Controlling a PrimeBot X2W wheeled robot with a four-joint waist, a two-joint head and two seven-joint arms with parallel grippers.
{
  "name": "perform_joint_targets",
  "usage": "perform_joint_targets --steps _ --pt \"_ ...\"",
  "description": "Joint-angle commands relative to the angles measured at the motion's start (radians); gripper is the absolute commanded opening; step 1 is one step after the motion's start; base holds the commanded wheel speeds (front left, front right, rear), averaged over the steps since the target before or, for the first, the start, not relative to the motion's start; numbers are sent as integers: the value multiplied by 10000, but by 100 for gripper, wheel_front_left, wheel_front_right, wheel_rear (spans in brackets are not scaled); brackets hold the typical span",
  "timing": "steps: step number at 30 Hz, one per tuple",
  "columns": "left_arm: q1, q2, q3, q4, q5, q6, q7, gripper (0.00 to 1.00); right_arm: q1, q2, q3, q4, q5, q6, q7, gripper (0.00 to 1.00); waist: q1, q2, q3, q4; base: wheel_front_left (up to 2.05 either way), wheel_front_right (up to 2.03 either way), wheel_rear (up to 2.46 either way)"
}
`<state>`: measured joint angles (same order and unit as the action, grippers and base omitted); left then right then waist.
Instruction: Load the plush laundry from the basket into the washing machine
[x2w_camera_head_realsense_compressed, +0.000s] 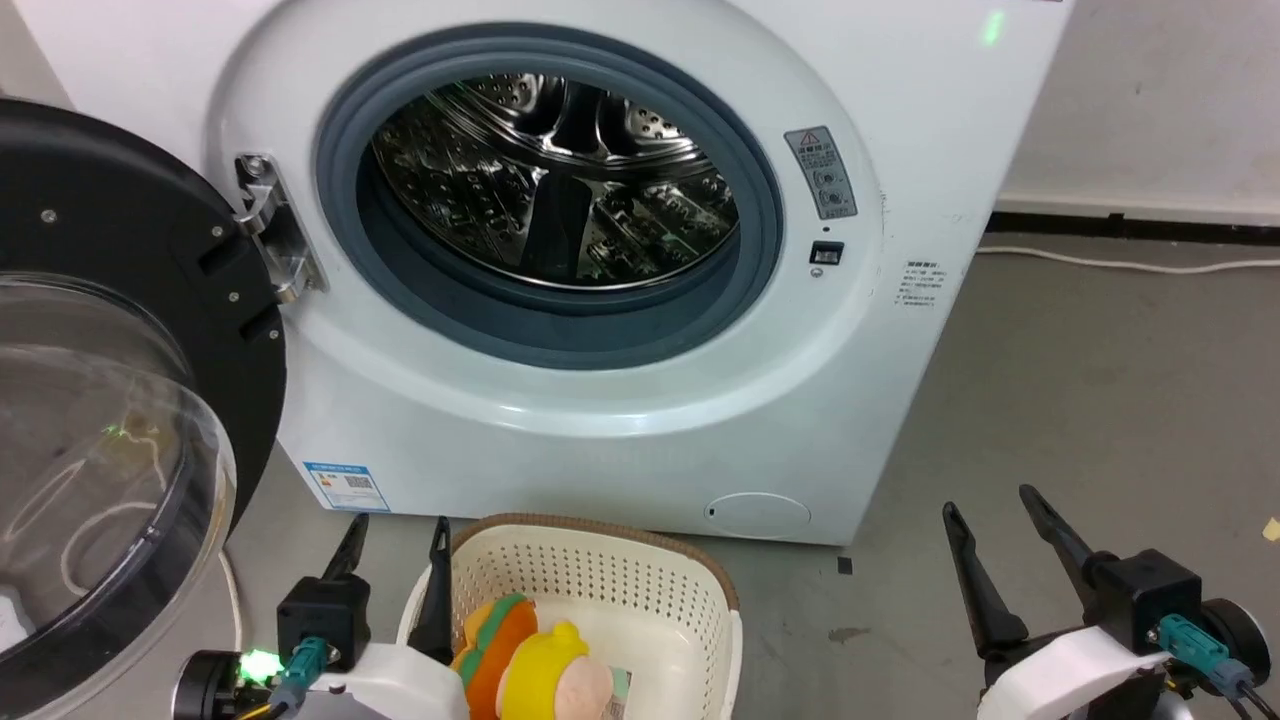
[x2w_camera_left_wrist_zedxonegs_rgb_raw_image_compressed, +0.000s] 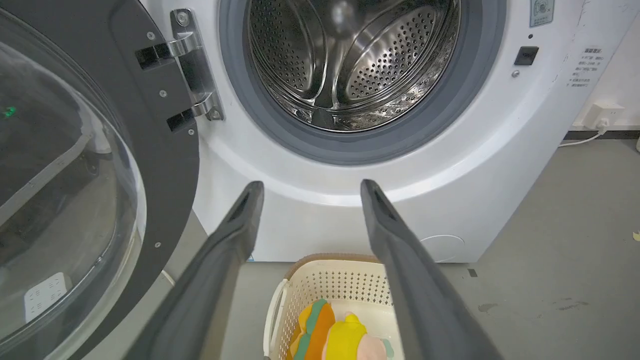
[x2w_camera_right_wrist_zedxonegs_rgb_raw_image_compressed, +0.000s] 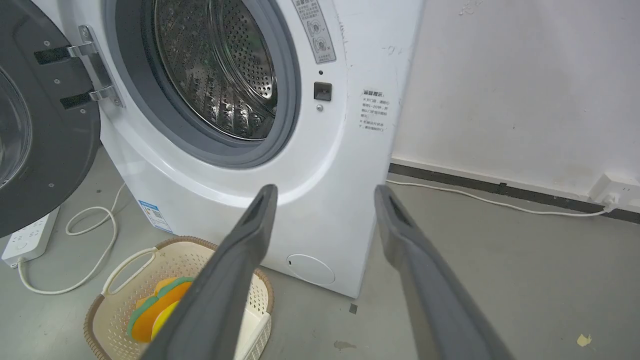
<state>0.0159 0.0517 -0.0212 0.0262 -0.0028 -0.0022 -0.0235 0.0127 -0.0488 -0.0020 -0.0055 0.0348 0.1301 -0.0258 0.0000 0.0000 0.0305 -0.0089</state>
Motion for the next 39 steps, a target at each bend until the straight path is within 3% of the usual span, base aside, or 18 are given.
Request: perform_joint_targets --steps 1,21,39 --pt "-99 47 -69 103 -14 -45 -112 100 -5 -2 -11 -77 91 1 -99 100 0 0 92 -35 0 0 0" --pt "-1110 430 -620 2096 -321 -315 -411 100 -311 -4 -5 -406 668 2 -515 100 0 0 1422 -583 0 0 0" --pt "-2614 1045 -1586 4528 -1141 -513 6 100 -632 -6 237 -906 1142 3 -890 100 0 0 3005 -1181 0 0 0"
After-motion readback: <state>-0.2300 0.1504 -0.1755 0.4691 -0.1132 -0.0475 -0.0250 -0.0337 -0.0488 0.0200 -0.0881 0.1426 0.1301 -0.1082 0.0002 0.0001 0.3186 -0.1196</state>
